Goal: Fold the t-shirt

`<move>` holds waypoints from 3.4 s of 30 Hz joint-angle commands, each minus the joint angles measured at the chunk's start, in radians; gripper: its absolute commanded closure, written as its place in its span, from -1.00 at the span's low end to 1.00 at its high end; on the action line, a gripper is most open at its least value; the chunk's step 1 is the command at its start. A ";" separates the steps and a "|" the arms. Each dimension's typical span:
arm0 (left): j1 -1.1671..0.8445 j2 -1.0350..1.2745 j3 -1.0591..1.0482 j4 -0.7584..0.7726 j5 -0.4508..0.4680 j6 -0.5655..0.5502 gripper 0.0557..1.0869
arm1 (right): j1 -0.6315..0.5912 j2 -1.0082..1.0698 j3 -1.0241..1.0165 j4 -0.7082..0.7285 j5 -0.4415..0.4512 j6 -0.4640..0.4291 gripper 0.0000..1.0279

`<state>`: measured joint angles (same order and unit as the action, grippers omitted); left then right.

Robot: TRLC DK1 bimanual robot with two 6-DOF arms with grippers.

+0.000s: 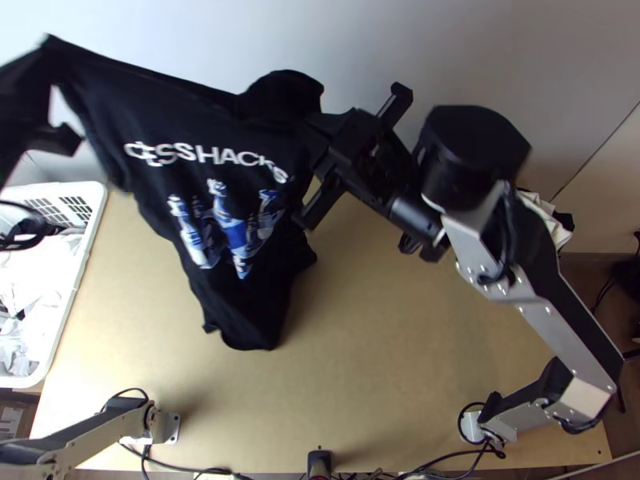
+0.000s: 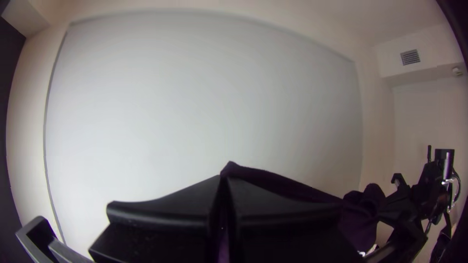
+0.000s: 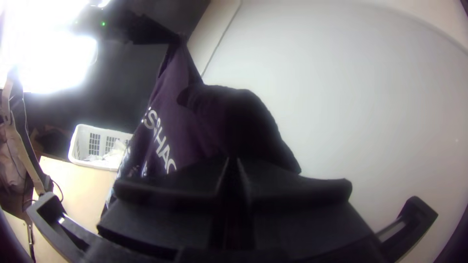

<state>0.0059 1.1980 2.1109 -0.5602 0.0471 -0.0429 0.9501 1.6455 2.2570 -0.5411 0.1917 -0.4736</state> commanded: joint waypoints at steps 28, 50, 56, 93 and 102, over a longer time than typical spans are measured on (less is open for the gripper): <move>-0.014 -0.150 -0.555 0.235 -0.158 0.020 0.93 | 0.154 -0.075 -0.418 0.007 -0.074 0.038 0.95; 0.022 -0.752 -1.404 0.065 -0.161 0.155 0.93 | 0.182 0.214 -0.608 0.020 -0.400 0.360 0.95; 0.022 -0.792 -1.502 0.022 -0.150 0.155 0.93 | 0.211 0.303 -0.629 0.049 -0.414 0.377 0.95; 0.020 -0.788 -1.592 0.059 -0.119 0.141 0.93 | -0.062 0.272 -0.855 0.050 -0.448 0.262 -0.76; 0.019 -0.781 -1.583 0.056 -0.119 0.143 0.93 | -0.024 0.336 -0.798 0.063 -0.446 0.267 -0.32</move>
<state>0.0246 0.4133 0.5228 -0.5014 -0.0719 0.0982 0.9066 1.9343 1.4281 -0.4858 -0.2550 -0.2073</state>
